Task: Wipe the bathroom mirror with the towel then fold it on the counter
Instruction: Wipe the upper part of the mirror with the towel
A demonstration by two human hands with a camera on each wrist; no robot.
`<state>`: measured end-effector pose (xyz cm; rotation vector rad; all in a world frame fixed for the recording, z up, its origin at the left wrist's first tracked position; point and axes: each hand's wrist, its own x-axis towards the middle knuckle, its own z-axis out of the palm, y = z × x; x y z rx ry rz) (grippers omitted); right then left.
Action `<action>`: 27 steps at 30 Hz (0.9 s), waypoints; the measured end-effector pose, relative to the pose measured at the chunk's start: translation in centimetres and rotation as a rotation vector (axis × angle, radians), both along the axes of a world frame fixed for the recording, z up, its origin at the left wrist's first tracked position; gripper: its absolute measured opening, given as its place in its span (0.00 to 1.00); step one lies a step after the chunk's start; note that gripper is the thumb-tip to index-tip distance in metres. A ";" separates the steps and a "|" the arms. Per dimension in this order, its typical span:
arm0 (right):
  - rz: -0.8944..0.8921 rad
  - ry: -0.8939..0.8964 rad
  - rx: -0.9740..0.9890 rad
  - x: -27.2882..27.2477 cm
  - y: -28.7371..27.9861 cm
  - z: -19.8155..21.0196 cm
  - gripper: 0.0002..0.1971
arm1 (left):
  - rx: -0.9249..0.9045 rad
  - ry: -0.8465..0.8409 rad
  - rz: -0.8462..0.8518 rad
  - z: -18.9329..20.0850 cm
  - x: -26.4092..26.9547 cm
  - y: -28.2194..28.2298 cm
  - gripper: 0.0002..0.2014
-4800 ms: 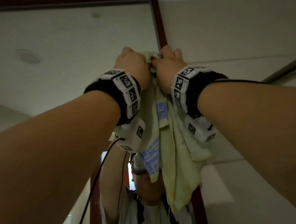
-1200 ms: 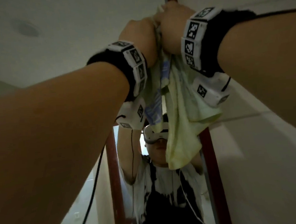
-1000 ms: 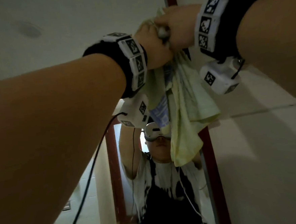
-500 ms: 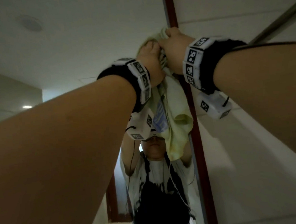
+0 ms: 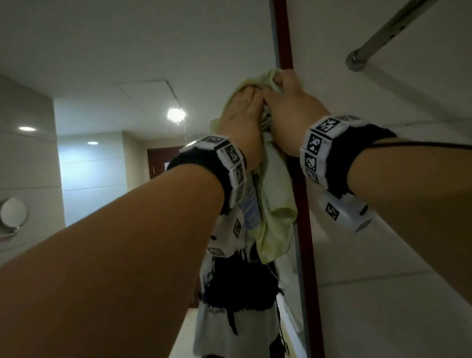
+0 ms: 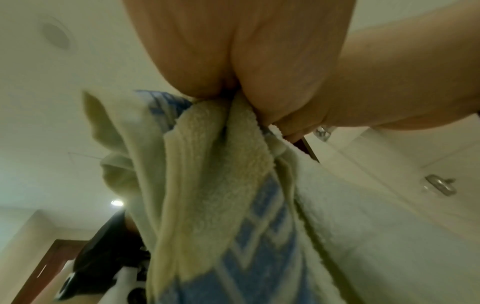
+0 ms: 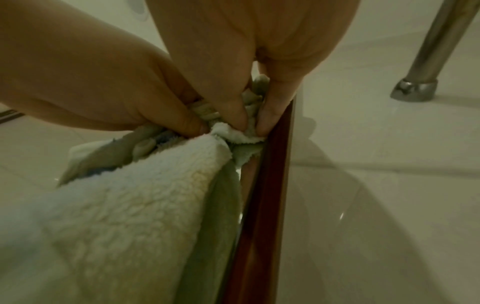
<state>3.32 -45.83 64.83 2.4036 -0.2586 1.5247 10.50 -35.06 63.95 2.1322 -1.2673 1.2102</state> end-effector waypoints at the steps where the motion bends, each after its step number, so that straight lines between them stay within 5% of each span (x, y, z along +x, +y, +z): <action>1: 0.059 -0.049 0.027 -0.3 0.2 -1.0 0.19 | 0.008 0.006 -0.010 -1.3 0.0 0.1 0.43; 8: 0.050 0.099 0.057 -1.7 1.6 -13.3 0.18 | 0.011 -0.054 -0.116 -13.2 0.2 2.1 0.38; 12: -0.125 0.265 -0.035 -3.4 2.5 -15.2 0.24 | 0.080 -0.159 -0.078 -16.5 0.5 2.8 0.33; 15: -0.177 0.176 -0.107 -3.6 2.5 -11.2 0.18 | 0.017 -0.190 -0.095 -12.7 0.5 2.7 0.35; 20: -0.274 -0.032 -0.222 -2.9 2.2 0.5 0.11 | -0.123 -0.218 -0.046 0.0 0.9 1.5 0.33; 27: -0.269 -0.117 -0.317 -2.8 1.6 14.6 0.15 | -0.114 -0.211 0.266 16.1 -0.2 2.0 0.37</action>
